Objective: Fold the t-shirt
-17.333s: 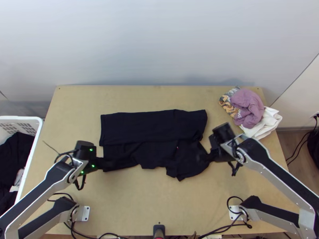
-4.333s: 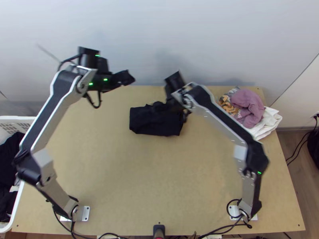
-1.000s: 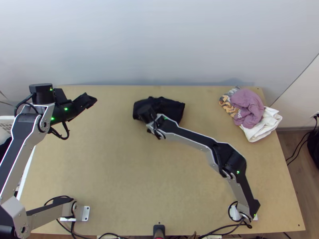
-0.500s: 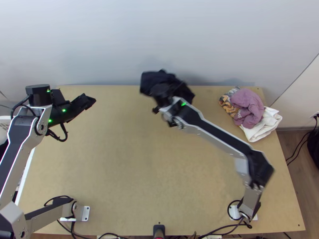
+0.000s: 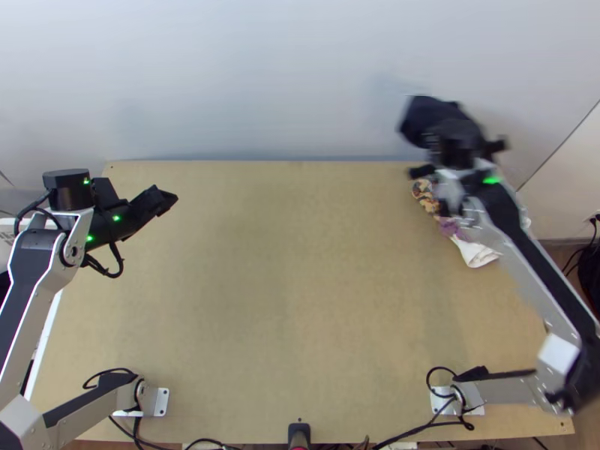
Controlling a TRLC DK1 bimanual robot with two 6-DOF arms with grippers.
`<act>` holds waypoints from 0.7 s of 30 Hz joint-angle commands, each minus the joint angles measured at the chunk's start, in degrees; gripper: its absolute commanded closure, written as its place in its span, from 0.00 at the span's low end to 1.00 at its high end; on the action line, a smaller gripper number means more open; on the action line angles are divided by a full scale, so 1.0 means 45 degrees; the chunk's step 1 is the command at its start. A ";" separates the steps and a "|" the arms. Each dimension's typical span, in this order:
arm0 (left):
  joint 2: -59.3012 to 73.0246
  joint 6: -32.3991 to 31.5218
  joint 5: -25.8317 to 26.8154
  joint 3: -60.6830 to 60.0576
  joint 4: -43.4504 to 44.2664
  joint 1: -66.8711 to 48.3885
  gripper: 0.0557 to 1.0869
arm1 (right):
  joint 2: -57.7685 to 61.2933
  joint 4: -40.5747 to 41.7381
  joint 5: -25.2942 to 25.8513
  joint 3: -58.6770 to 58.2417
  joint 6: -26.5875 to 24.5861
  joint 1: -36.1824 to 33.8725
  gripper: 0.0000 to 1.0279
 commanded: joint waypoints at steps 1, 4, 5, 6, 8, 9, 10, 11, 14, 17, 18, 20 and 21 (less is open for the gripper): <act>-0.0245 -0.0013 -0.0026 -0.0480 -0.0021 0.0007 0.04 | -0.2003 -0.0084 -0.1580 -0.1824 -0.0633 -0.4104 0.97; -0.0460 -0.0013 -0.0026 -0.0831 -0.0021 0.0007 0.04 | -0.2296 0.0190 -0.2537 -0.2547 -0.1004 -0.5804 0.97; -0.0558 0.0007 -0.0026 -0.0948 -0.0021 0.0007 0.04 | -0.2296 0.0405 -0.2849 -0.2801 -0.1219 -0.6331 0.97; -0.0656 0.0007 -0.0026 -0.1065 -0.0021 0.0007 0.04 | -0.2277 0.0717 -0.3064 -0.3074 -0.1433 -0.6800 0.97; -0.0831 0.0007 -0.0026 -0.1300 -0.0021 0.0007 0.04 | -0.2081 0.1713 -0.3572 -0.3680 -0.1980 -0.7464 0.97; -0.0929 0.0007 -0.0026 -0.1397 -0.0021 0.0027 0.04 | -0.1866 0.2377 -0.3748 -0.3973 -0.2254 -0.7679 0.97; -0.1007 0.0007 -0.0026 -0.1515 -0.0040 0.0085 0.04 | -0.1554 0.2905 -0.3826 -0.4188 -0.2430 -0.7796 0.97; -0.1085 0.0046 -0.0026 -0.1632 -0.0040 0.0164 0.04 | -0.1144 0.3393 -0.3846 -0.4324 -0.2547 -0.7835 0.97; -0.1202 0.0144 -0.0026 -0.1788 -0.0099 0.0300 0.04 | 0.0458 0.4291 -0.3846 -0.4149 -0.2469 -0.7718 0.97; -0.1222 0.0261 -0.0026 -0.1808 -0.0177 0.0476 0.04 | 0.2274 0.4526 -0.3572 -0.3465 -0.1922 -0.7015 0.97; -0.1222 0.0261 -0.0026 -0.1808 -0.0216 0.0476 0.04 | 0.2782 0.4506 -0.3396 -0.3211 -0.1726 -0.6722 0.97; -0.1242 0.0261 -0.0026 -0.1808 -0.0255 0.0476 0.04 | 0.3544 0.4448 -0.3142 -0.2821 -0.1336 -0.6077 0.97; -0.1281 0.0261 -0.0007 -0.1808 -0.0275 0.0476 0.04 | 0.3759 0.4350 -0.3064 -0.2723 -0.1121 -0.5745 0.97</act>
